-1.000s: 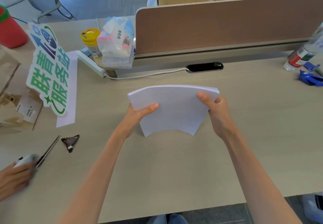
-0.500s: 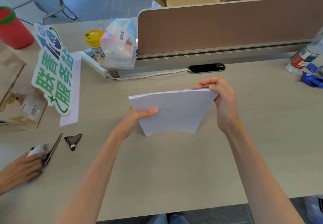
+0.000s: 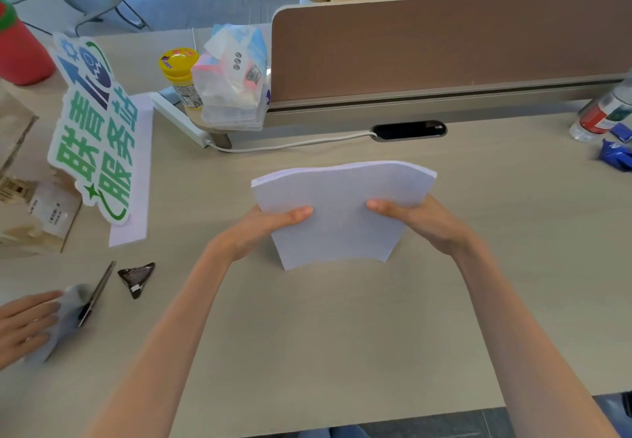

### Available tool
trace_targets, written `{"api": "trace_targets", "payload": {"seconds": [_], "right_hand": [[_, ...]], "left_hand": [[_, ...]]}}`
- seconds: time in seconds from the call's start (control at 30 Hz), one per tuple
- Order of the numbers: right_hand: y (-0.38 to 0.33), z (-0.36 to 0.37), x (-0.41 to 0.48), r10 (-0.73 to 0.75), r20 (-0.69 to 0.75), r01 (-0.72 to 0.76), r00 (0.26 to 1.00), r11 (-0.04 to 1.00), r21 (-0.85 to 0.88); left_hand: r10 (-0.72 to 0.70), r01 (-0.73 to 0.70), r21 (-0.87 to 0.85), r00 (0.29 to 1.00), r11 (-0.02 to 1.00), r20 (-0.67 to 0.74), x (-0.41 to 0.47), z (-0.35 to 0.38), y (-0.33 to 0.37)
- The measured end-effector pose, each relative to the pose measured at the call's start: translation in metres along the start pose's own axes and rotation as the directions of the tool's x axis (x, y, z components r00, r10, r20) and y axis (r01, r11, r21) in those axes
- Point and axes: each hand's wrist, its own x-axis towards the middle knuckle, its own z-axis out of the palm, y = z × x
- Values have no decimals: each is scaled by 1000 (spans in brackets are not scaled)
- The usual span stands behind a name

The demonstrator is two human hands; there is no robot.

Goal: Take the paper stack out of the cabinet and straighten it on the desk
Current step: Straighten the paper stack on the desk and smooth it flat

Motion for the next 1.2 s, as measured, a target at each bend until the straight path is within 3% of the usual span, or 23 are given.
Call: {"api": "trace_targets", "payload": {"seconds": [0.27,0.5,0.6,0.73,0.87,1.07,1.2], "right_hand": [[-9,12,46,50,44,-51,998,998,29],[36,34,102,253,79,-259,964,963,76],[65,45,121,358,14,-358,934,931,65],[88,60,144,415,-90,-396,905,902,173],[104,66,167,385,-292,-389,875,920,48],[105,70,187,220,-440,-376,871,875,-307],[110,71,195,168,-508,-382,845,854,-353]], "left_hand": [[-198,196,36,978,980,63,21,-40,9],[-311,316,-145,949,938,59,61,-67,-27],[-351,338,-211,936,917,-23,76,-73,-52],[-363,298,-289,909,910,-206,96,-81,-77],[-360,254,-300,852,919,-380,112,-87,-90],[-125,201,73,815,977,-566,132,-97,-98],[-25,193,199,775,961,-631,140,-103,-101]]}}
